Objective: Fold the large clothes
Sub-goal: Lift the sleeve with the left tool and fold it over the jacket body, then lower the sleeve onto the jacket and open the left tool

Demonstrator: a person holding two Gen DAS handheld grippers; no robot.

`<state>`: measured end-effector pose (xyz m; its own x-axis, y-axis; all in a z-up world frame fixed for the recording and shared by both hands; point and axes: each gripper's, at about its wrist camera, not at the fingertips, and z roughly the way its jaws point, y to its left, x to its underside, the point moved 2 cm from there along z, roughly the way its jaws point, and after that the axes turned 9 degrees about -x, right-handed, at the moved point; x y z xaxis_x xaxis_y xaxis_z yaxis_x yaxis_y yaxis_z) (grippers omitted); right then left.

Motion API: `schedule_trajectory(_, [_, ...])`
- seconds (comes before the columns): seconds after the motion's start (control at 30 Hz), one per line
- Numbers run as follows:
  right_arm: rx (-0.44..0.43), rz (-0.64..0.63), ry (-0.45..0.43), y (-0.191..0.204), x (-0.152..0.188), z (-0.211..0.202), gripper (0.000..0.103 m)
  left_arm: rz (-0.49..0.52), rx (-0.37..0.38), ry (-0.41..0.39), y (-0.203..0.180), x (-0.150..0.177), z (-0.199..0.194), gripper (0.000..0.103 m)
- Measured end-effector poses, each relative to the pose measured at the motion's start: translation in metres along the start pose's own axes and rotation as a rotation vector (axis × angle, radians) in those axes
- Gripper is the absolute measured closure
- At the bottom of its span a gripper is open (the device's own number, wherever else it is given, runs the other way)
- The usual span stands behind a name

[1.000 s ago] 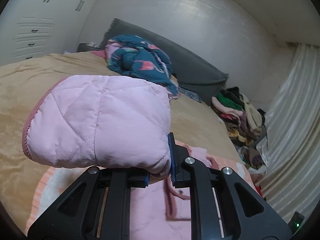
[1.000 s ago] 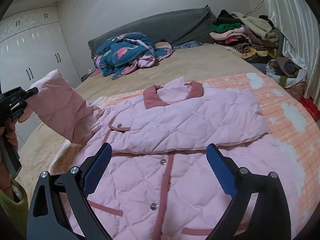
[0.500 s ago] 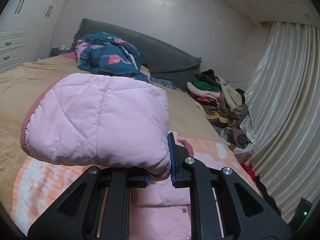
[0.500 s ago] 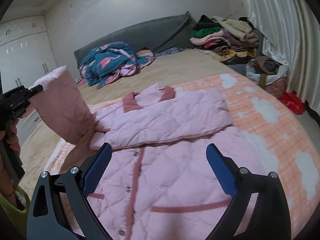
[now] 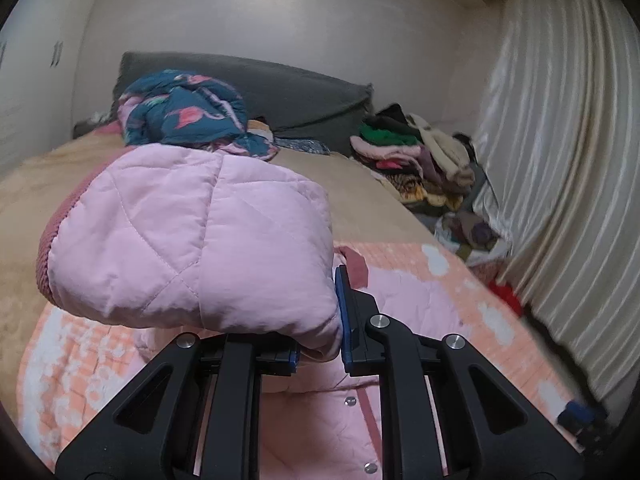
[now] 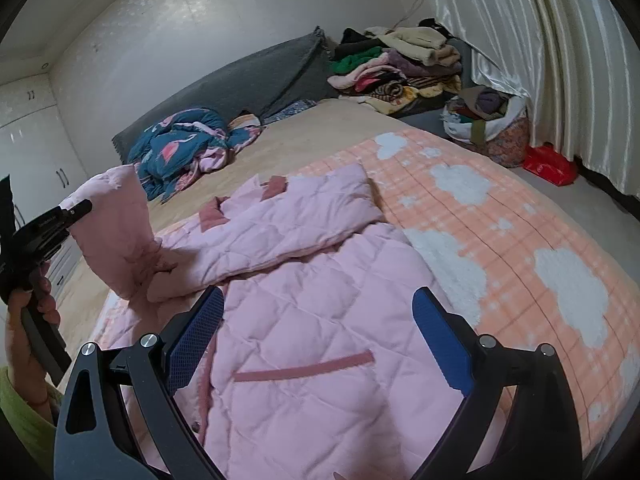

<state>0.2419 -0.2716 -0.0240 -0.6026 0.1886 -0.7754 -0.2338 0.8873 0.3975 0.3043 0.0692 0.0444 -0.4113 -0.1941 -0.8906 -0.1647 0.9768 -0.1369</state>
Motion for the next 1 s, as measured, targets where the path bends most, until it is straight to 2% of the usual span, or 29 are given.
schedule_trajectory(0.17, [0.019, 0.043, 0.005, -0.016, 0.007, 0.001, 0.008, 0.164, -0.052, -0.029, -0.028, 0.013, 0.006, 0.095])
schedule_trajectory(0.3, [0.027, 0.071, 0.010, -0.024, 0.010, 0.005, 0.008, 0.257, -0.043, -0.026, -0.050, 0.026, 0.013, 0.094])
schedule_trajectory(0.43, [0.031, 0.073, 0.014, -0.026, 0.012, 0.008, 0.008, 0.402, -0.066, -0.039, -0.074, 0.049, 0.025, 0.093])
schedule_trajectory(0.5, [0.030, 0.072, 0.013, -0.027, 0.012, 0.009, 0.008, 0.475, -0.073, -0.018, -0.084, 0.065, 0.038, 0.092])
schedule_trajectory(0.6, [0.032, 0.079, 0.014, -0.029, 0.013, 0.011, 0.008, 0.495, -0.037, 0.029, -0.094, 0.078, 0.051, 0.091])
schedule_trajectory(0.77, [0.041, 0.084, 0.032, -0.033, 0.016, 0.020, 0.008, 0.581, -0.008, 0.059, -0.113, 0.102, 0.063, 0.089])
schedule_trajectory(1.0, [0.051, 0.111, 0.029, -0.042, 0.017, 0.021, 0.008, 0.527, 0.114, 0.156, -0.121, 0.119, 0.073, 0.080])
